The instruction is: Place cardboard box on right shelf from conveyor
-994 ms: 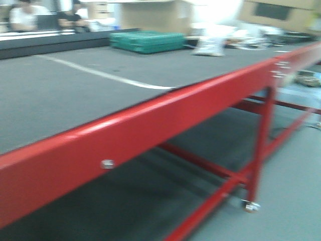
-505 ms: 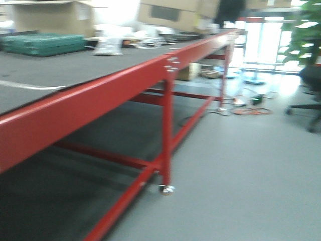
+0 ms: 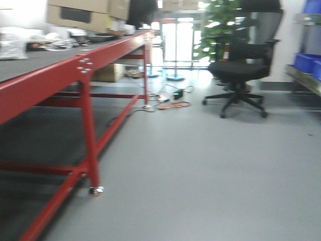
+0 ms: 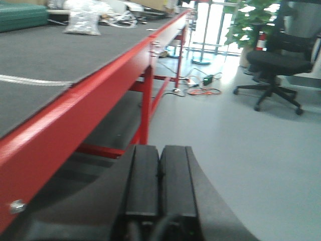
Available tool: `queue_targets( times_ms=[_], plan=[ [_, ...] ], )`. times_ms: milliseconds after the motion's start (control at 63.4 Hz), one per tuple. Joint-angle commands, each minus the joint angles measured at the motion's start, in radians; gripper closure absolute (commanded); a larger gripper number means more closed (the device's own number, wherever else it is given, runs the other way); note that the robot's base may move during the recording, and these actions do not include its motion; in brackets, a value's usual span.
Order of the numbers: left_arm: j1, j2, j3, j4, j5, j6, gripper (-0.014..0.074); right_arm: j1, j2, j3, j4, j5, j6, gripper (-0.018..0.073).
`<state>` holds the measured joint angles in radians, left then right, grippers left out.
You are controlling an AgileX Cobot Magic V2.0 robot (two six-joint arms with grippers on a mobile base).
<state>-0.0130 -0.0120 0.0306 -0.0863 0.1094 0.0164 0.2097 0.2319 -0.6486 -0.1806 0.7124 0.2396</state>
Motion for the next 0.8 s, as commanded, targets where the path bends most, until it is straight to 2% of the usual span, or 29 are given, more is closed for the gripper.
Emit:
queue_targets(
  times_ms=[0,789],
  plan=[
    [0.001,-0.012,-0.003,-0.005,-0.082,-0.005,0.0715,-0.007,0.011,-0.027,-0.018,-0.098,-0.01,0.0364],
    [0.001,-0.012,-0.003,-0.005,-0.082,-0.005,0.0715,-0.007,0.011,-0.027,-0.018,-0.098,-0.01,0.0364]
  ],
)
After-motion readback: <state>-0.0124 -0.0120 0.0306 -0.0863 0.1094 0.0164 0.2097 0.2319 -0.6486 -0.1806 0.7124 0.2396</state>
